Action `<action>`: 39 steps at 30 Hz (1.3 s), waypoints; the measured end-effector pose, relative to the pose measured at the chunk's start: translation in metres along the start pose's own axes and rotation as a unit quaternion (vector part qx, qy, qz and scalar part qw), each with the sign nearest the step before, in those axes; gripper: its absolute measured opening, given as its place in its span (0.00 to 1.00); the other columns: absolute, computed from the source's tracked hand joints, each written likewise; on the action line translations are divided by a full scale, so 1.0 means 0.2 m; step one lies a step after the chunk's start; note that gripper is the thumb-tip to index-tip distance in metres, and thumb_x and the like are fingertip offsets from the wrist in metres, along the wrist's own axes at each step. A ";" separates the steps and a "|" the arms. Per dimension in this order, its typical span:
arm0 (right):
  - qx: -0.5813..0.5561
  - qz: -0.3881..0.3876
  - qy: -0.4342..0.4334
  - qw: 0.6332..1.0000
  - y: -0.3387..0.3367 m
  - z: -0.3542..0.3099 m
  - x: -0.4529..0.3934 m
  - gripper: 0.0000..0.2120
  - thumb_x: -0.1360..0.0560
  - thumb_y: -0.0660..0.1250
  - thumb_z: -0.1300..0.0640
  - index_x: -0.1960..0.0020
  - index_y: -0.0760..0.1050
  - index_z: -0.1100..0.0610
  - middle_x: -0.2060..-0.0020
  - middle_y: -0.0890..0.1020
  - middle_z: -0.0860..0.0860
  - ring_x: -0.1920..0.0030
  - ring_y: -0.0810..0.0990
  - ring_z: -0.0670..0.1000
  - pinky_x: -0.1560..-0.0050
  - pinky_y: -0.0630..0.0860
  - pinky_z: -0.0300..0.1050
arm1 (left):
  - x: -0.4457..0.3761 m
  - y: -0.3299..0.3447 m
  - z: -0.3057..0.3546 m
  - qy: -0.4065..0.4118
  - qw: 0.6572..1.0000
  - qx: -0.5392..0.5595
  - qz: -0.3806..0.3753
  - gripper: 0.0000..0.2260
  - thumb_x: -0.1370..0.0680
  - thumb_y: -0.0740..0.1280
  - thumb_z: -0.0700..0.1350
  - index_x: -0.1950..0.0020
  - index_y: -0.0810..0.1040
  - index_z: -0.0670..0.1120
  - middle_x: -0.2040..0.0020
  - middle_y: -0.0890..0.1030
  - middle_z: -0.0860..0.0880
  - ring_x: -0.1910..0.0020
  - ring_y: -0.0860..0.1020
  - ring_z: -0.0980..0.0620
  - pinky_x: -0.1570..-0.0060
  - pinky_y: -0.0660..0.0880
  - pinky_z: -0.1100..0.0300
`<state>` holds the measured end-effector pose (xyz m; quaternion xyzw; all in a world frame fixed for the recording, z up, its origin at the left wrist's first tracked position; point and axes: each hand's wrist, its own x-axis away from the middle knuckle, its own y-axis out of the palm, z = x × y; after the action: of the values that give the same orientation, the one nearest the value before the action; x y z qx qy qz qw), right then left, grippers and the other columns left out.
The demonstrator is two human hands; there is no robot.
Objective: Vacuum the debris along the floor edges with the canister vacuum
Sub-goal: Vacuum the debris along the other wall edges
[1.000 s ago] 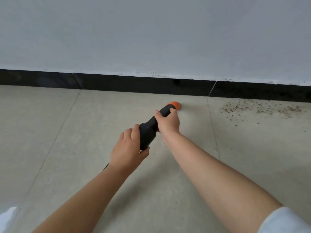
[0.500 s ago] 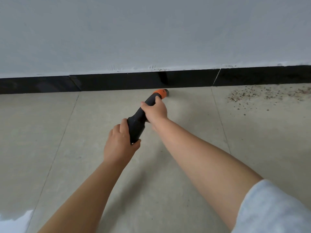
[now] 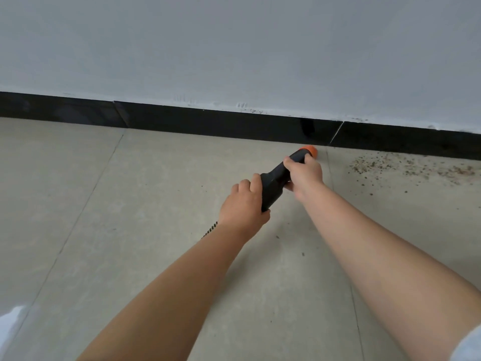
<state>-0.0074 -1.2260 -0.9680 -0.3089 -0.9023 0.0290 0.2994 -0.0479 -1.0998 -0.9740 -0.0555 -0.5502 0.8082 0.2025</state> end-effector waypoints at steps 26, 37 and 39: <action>0.017 -0.186 0.051 0.981 1.18 0.20 1.19 0.35 0.23 0.64 0.56 0.24 0.48 0.55 0.34 0.70 0.58 0.38 0.75 0.58 0.43 0.72 0.46 | 0.88 -0.57 -1.16 -0.257 0.961 -0.076 0.060 0.17 0.30 0.66 0.41 0.43 0.67 0.42 0.46 0.72 0.48 0.46 0.70 0.48 0.60 0.64 0.60; -0.002 -0.149 0.051 0.988 1.16 0.27 1.14 0.34 0.24 0.66 0.57 0.25 0.52 0.55 0.34 0.71 0.57 0.38 0.74 0.59 0.39 0.74 0.53 | 0.87 -0.51 -1.15 -0.221 0.973 -0.057 0.029 0.17 0.29 0.66 0.41 0.43 0.66 0.40 0.44 0.71 0.46 0.44 0.69 0.47 0.59 0.65 0.60; -0.022 -0.131 0.057 0.990 1.11 0.28 1.09 0.35 0.25 0.67 0.58 0.25 0.51 0.55 0.34 0.71 0.57 0.39 0.75 0.59 0.40 0.75 0.54 | 0.83 -0.50 -1.10 -0.202 0.976 -0.073 0.021 0.17 0.28 0.65 0.41 0.42 0.66 0.41 0.43 0.71 0.46 0.43 0.69 0.47 0.59 0.65 0.60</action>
<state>-0.0561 -0.9135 -0.9515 -0.1960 -0.9168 -0.0474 0.3447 -0.1040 -0.8128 -0.9467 0.0826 -0.6361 0.7643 0.0658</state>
